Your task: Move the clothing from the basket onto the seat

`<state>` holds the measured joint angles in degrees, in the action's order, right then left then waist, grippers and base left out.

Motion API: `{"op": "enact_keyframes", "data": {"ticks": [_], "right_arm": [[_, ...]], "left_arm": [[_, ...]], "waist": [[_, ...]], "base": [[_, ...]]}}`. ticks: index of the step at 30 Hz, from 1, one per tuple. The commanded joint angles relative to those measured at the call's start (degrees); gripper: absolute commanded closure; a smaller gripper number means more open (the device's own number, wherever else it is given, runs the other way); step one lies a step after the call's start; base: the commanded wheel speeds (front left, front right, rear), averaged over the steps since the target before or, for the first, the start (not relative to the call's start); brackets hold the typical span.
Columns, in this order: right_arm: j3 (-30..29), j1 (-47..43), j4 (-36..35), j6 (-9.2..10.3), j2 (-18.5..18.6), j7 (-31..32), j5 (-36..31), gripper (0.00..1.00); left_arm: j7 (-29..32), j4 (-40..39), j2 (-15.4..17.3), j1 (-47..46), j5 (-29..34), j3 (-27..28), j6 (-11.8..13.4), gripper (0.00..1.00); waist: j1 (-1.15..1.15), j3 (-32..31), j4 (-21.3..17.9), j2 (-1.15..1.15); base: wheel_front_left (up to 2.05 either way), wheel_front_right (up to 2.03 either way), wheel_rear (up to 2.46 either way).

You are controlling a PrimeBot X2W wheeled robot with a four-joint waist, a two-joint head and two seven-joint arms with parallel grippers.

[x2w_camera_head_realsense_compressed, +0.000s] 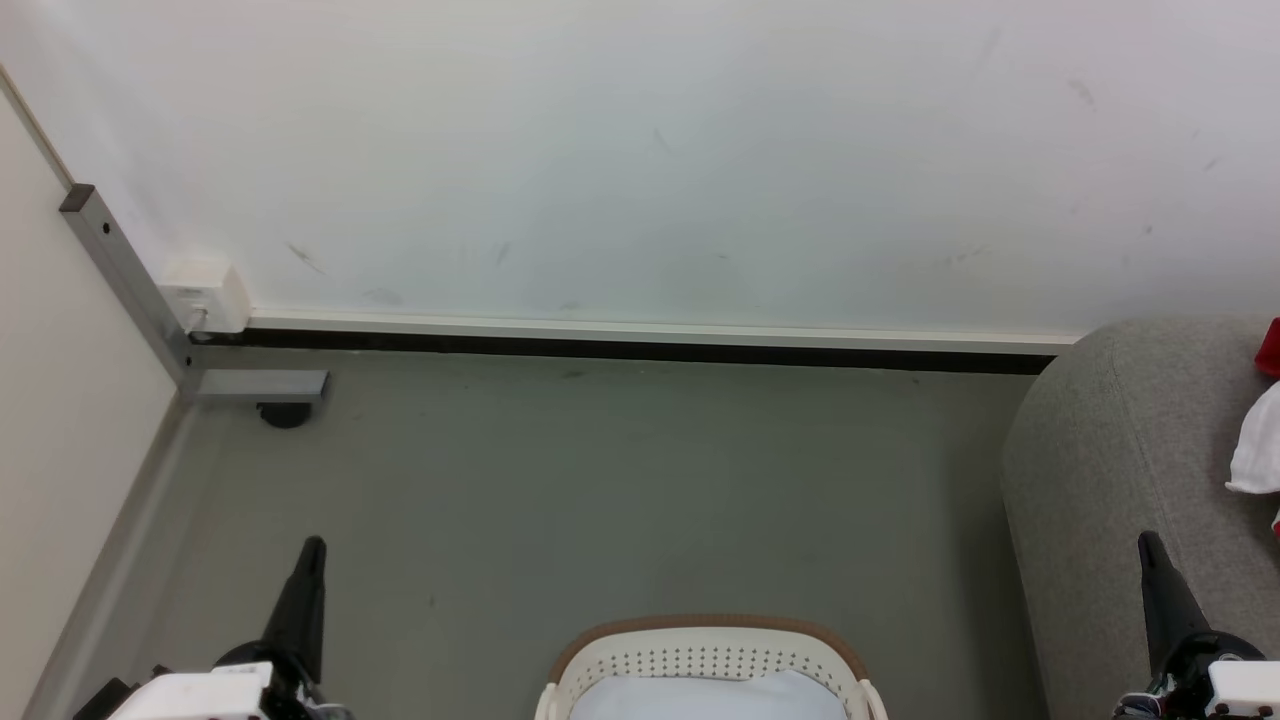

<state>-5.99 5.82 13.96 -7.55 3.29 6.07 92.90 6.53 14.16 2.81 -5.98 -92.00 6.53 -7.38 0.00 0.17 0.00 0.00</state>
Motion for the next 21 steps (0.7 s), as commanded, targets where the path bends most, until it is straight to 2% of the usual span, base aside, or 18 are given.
{"op": "enact_keyframes", "data": {"ticks": [1,21], "right_arm": [[-0.2,0.7,0.1,0.12,-0.1,0.3,-0.2,1.0],[-0.3,0.7,0.1,0.12,-0.2,0.4,-0.3,1.0]], "left_arm": [[0.2,-0.2,0.1,-0.5,-0.7,0.1,-0.2,1.0],[0.2,-0.2,0.1,-0.5,-0.8,0.1,-0.2,1.0]], "waist": [[0.0,0.0,0.0,0.0],[0.0,0.0,0.0,0.0]], "base": [[0.0,0.0,0.0],[0.0,0.0,0.0]]}}
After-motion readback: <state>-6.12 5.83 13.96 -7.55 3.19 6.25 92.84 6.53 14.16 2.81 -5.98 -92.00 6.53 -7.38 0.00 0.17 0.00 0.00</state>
